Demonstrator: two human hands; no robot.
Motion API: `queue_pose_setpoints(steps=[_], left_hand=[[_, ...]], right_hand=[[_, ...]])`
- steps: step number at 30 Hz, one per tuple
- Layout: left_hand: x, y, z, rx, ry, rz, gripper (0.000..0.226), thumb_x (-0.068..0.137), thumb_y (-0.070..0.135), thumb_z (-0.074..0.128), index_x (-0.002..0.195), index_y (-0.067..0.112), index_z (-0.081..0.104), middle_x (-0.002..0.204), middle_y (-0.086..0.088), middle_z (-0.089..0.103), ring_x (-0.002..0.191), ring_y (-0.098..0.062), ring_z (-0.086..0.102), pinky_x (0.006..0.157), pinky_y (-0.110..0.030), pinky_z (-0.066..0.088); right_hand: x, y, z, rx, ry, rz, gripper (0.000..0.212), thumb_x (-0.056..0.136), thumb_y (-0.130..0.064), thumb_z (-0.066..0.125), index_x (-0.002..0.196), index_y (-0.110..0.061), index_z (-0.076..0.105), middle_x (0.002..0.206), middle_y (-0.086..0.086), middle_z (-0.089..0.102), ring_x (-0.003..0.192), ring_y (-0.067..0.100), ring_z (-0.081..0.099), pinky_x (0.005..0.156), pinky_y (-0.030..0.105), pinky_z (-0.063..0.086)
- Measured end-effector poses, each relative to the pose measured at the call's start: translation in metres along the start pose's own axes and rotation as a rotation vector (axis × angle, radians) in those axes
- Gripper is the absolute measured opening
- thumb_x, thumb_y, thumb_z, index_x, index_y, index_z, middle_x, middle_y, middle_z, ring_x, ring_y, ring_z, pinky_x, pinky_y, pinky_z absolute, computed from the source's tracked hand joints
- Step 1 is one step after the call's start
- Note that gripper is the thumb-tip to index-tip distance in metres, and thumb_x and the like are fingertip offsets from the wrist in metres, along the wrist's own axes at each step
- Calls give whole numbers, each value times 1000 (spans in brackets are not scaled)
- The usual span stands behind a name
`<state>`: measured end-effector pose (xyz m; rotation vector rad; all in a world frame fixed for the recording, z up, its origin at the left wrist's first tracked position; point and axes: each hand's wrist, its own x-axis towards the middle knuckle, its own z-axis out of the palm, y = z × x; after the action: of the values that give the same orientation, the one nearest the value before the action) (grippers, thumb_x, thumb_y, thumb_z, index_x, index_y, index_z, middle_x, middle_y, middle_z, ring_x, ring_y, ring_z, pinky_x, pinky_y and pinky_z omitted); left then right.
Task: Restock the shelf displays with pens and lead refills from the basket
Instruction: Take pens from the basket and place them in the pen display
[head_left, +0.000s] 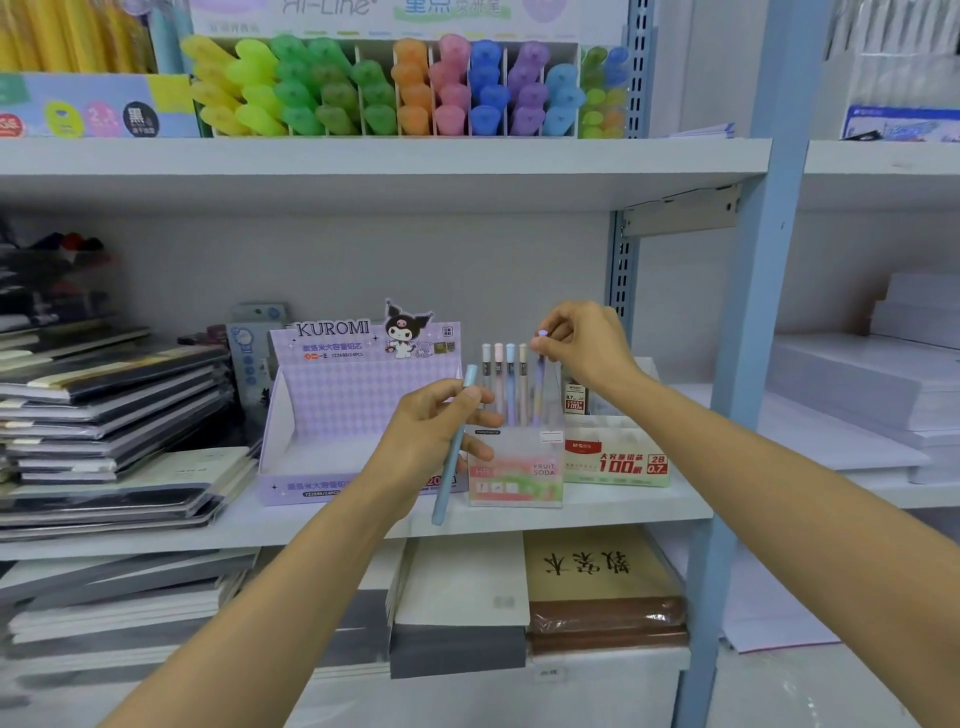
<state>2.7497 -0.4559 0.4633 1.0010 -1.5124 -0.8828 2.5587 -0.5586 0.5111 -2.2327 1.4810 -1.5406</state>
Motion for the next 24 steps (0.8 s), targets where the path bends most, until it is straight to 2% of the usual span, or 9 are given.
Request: queue_pose_setpoints(steps=[3,7,10,12,15,18,20,22,24], left_hand=[[0,-1,0,-15,-6,3,22,98,31,51,100,16,67,91,-3,75,61,-18,68,56,-21,54],[0,-3,-1,-23,-17,9,22,97,32,53,102,16,67,93,-3,75,64,-20,68,58,-20,52],[0,-4,-2,-18,-32,15,21,95,32,56,103,16,68,95,-2,75,66,-22,69,61,-22,53],[-1,-3,-2,-23,-38,18,20,94,32,57,102,17,69,95,-2,75,66,-21,69,61,-22,53],[-3,-1,-1,-16,-25,24,20,95,31,56,101,18,69,96,-2,74,66,-21,69,61,-22,54],[-3,1,0,-3,10,38,21,96,30,54,103,18,69,100,-3,72,67,-20,69,60,-22,55],[-3,2,1,3,20,54,21,97,29,53,104,17,70,99,-3,71,66,-20,68,59,-21,54],[-4,4,2,-9,8,69,23,96,27,55,103,12,71,93,-4,70,62,-19,66,57,-20,52],[-4,7,5,-29,-8,88,22,94,26,58,100,10,71,82,-5,69,60,-17,65,55,-19,50]], right_hand=[[-1,-1,5,-35,0,-32,22,84,-15,74,98,-12,58,69,4,64,68,14,61,70,30,52],[-3,-1,13,-201,51,-78,15,85,-21,73,88,-13,60,82,1,63,76,18,60,68,34,50],[-2,2,13,-257,55,-52,15,83,-26,74,84,-16,62,95,0,56,85,16,54,68,30,40],[0,6,9,-273,13,-30,13,83,-28,74,86,-17,67,99,-1,53,90,15,52,70,28,37],[1,10,2,-241,-110,-8,19,85,-28,72,101,-17,72,108,1,54,100,16,53,80,29,41],[-4,5,-8,-137,-51,-34,23,91,-25,64,112,-18,68,107,-2,55,94,11,52,84,26,42],[-10,-5,-16,95,-13,-28,20,94,-22,59,112,-18,68,99,-4,64,85,8,56,79,24,46],[-18,-19,-24,410,-114,30,18,96,-23,57,108,-17,69,88,-3,69,75,6,61,69,23,50],[-26,-32,-29,508,-306,28,19,94,-28,60,105,-17,70,84,-3,71,70,5,63,62,19,51]])
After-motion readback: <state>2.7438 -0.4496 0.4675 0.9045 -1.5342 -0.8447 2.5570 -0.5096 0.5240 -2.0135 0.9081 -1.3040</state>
